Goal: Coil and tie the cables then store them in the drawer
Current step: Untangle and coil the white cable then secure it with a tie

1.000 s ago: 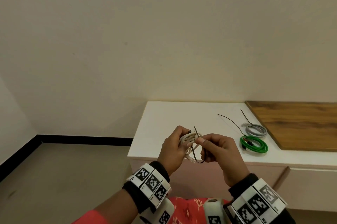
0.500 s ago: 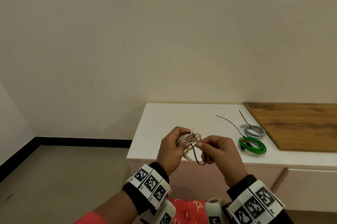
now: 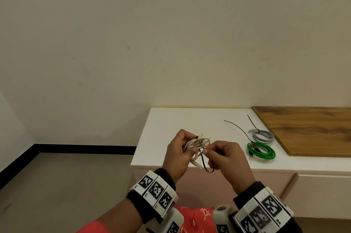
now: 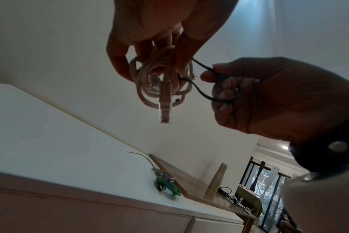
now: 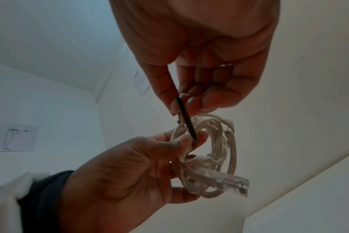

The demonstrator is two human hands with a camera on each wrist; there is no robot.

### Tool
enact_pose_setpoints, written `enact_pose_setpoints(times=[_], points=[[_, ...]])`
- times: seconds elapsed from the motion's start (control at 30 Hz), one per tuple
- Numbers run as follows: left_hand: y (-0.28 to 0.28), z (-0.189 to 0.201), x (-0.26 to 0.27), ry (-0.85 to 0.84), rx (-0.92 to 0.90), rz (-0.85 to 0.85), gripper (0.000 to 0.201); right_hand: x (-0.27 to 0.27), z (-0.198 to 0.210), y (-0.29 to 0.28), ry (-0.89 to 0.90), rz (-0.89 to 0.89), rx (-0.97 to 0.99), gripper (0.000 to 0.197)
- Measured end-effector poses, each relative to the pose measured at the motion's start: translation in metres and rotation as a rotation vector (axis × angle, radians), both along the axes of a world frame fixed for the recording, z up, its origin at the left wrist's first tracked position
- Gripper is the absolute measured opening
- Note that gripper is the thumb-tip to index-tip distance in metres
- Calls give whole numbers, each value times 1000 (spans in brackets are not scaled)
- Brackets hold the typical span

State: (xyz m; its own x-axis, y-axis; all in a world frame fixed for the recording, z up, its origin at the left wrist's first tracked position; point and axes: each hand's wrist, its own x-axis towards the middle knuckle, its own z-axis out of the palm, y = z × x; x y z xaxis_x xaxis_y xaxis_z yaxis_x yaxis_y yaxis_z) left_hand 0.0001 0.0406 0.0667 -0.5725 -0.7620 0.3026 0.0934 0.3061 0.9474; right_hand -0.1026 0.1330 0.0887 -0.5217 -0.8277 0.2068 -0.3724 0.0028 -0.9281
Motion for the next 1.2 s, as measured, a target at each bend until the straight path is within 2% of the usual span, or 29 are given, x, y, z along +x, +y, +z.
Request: enact_pose_setpoints(times=[0.6, 0.87, 1.2], points=[[5, 4, 1, -27, -12, -27, 25, 1, 0, 0, 49, -63, -42, 24], [5, 4, -2, -4, 140, -50, 26, -1, -1, 3, -3, -41, -44, 18], [4, 2, -3, -4, 171, -66, 25, -1, -2, 7, 18, -57, -35, 19]])
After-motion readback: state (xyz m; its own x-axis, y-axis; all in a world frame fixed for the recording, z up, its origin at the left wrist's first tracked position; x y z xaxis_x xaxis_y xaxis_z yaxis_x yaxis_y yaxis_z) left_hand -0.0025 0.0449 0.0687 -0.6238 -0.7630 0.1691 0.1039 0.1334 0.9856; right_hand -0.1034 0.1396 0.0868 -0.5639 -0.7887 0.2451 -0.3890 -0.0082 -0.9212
